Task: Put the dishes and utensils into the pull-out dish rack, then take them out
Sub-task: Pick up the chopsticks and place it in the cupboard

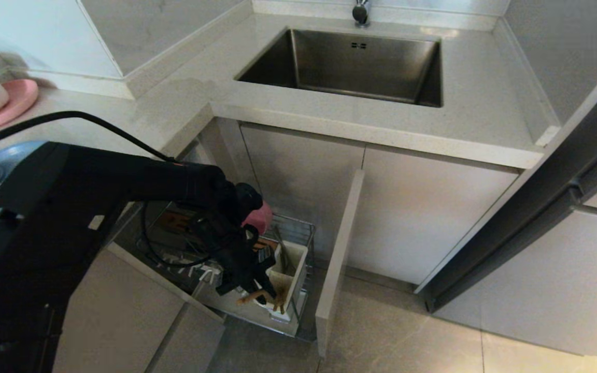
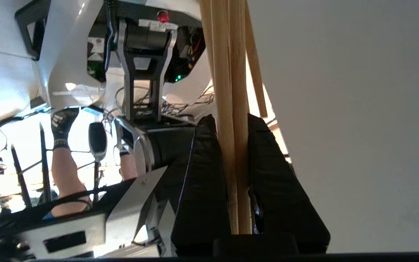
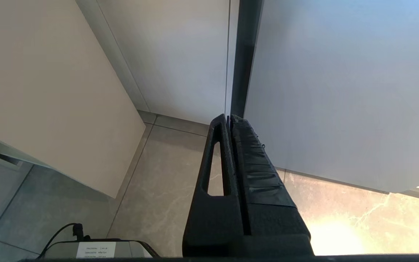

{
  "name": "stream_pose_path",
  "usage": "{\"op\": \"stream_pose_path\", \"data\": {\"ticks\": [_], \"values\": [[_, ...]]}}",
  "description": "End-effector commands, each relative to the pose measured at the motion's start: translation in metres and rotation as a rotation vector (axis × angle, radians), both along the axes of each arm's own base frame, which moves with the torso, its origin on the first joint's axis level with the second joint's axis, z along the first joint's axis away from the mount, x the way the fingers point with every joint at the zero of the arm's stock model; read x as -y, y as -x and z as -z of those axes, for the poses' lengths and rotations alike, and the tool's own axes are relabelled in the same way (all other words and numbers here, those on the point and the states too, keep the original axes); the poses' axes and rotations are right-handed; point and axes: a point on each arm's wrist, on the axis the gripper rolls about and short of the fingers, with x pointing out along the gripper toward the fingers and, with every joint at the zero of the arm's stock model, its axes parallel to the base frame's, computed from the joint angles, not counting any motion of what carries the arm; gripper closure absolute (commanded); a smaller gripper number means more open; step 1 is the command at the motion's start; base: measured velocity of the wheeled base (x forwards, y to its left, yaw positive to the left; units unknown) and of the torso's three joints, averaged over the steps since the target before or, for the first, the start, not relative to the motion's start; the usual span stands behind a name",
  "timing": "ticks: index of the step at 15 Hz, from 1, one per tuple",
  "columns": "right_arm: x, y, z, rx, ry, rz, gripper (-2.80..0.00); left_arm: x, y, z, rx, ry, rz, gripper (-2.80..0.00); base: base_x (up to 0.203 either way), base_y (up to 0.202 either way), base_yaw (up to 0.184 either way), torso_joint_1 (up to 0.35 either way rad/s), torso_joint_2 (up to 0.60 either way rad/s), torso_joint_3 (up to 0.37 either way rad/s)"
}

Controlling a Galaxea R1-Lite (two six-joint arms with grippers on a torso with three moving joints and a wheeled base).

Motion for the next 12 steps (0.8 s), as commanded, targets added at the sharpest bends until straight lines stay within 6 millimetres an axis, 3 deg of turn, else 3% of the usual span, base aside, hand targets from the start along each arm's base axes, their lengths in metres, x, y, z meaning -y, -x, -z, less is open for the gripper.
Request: {"op": "stream_pose_path", "data": {"ticks": [1,12], "values": [[0.000,0.000,0.000,0.001,0.000,0.000,0.00,0.001,-0.001,0.005,-0.014,-0.004,-0.006,0.00,0.000,0.000,0.000,0.000,0.00,0.000],[0.000,0.000,0.000,-0.001,0.000,0.000,0.00,0.010,-0.016,0.022,0.018,-0.024,-0.032,0.00,0.000,0.000,0.000,0.000,0.00,0.000]]}}
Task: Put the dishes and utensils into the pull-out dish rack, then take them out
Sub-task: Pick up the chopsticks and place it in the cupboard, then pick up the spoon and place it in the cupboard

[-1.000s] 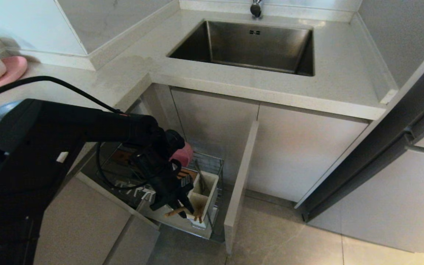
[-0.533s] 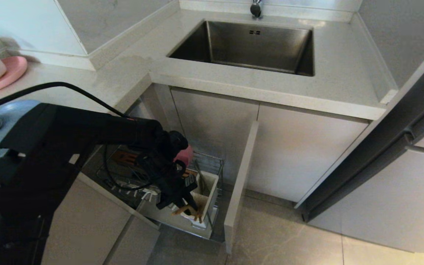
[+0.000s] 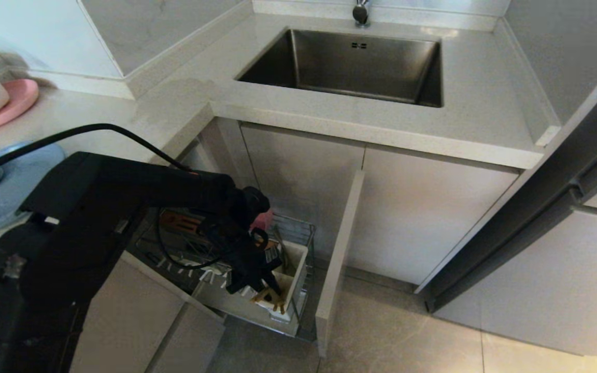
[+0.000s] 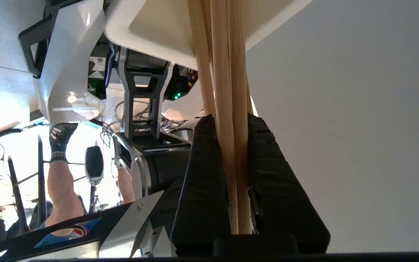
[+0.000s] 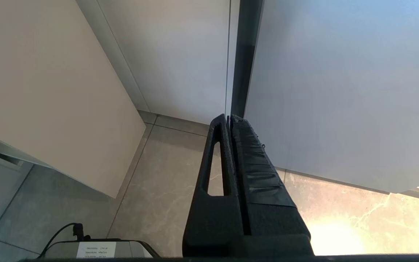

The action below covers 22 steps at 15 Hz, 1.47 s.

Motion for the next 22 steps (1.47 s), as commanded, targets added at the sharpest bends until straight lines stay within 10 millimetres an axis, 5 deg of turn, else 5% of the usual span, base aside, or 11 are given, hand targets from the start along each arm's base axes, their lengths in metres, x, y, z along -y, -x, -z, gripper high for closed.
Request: {"op": "stream_pose_path", "data": {"ticks": [1,13,14,19,22], "values": [[0.000,0.000,0.000,-0.001,0.000,0.000,0.00,0.003,-0.001,0.005,-0.016,-0.004,0.001,0.00,0.000,0.000,0.000,0.000,0.00,0.000],[0.000,0.000,0.000,0.000,0.000,0.000,0.00,0.004,-0.006,0.011,-0.019,-0.015,-0.003,0.00,0.000,0.000,0.000,0.000,0.00,0.000],[0.000,0.000,0.000,0.000,0.000,0.000,0.00,0.004,-0.006,0.011,-0.016,-0.020,-0.004,-2.80,0.000,0.000,0.000,0.000,0.00,0.000],[0.000,0.000,0.000,-0.001,0.000,0.000,0.00,0.003,-0.005,0.008,-0.012,-0.025,-0.016,-2.80,0.000,0.000,0.000,0.000,0.00,0.000],[0.000,0.000,0.000,-0.001,0.000,0.000,0.00,0.004,0.001,-0.011,0.032,-0.026,-0.029,-2.80,0.000,0.000,0.000,0.000,0.00,0.000]]}}
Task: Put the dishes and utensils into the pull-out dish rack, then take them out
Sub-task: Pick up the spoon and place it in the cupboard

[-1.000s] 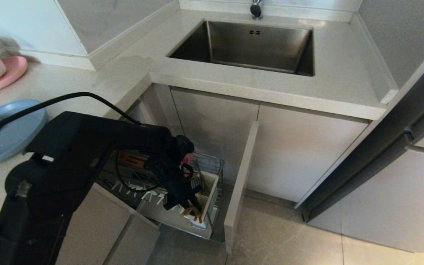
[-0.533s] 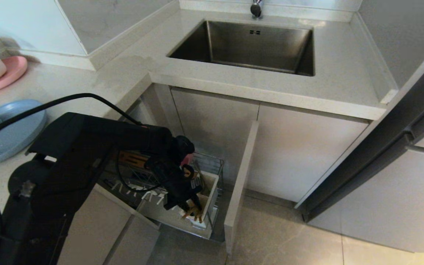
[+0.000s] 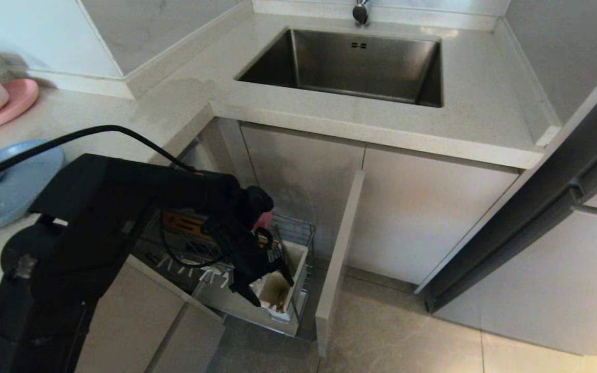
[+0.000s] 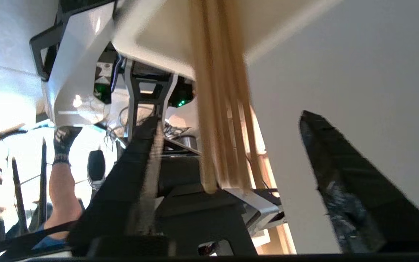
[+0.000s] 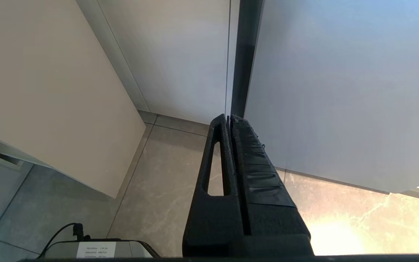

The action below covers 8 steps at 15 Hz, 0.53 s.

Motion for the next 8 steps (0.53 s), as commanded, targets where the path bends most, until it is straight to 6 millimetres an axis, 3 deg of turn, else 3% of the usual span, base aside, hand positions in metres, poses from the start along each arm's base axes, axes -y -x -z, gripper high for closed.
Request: {"op": "stream_pose_path", "data": {"ticks": [1,8], "values": [[0.000,0.000,0.000,0.000,0.000,0.000,0.00,-0.001,0.007,-0.021,0.038,0.017,0.000,-2.80,0.000,0.000,0.000,0.000,0.00,0.000],[0.000,0.000,0.000,0.000,0.000,0.000,0.00,-0.007,0.059,-0.089,0.161,0.045,0.023,-2.80,0.000,0.000,0.000,0.000,0.00,0.000]]}}
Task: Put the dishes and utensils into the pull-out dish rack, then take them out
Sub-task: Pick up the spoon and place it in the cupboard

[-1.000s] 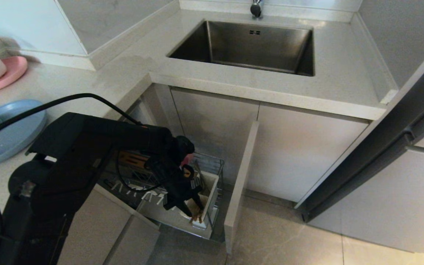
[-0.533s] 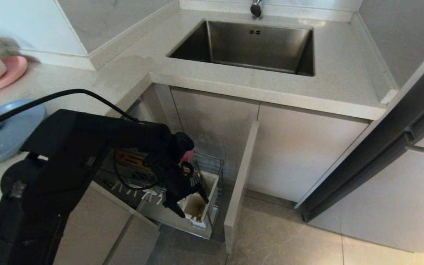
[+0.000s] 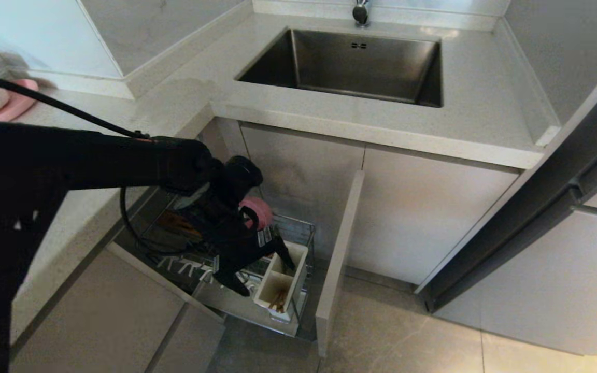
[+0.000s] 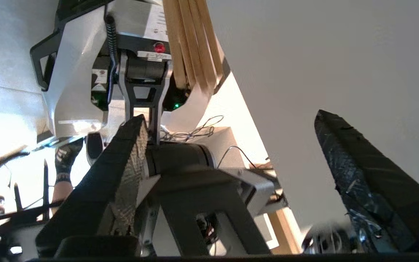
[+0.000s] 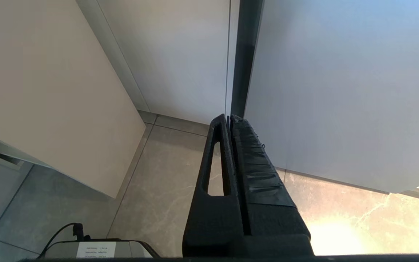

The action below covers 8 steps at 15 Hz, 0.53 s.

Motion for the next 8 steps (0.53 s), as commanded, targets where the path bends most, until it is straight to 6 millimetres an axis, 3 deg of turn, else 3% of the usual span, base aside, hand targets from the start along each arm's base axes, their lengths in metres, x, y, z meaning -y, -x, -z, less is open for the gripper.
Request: {"op": "stream_pose_path", "data": {"ticks": [1,2,8], "values": [[0.000,0.000,0.000,0.000,0.000,0.000,0.00,-0.006,0.022,-0.030,0.062,0.032,0.006,-2.80,0.000,0.000,0.000,0.000,0.00,0.000],[0.000,0.000,0.000,-0.001,0.000,0.000,0.00,-0.009,0.033,-0.042,0.088,0.045,0.012,0.00,0.000,0.000,0.000,0.000,0.00,0.000],[0.000,0.000,0.000,-0.001,0.000,0.000,0.00,-0.029,0.120,-0.114,0.300,0.139,0.086,0.00,0.000,0.000,0.000,0.000,0.00,0.000]]}}
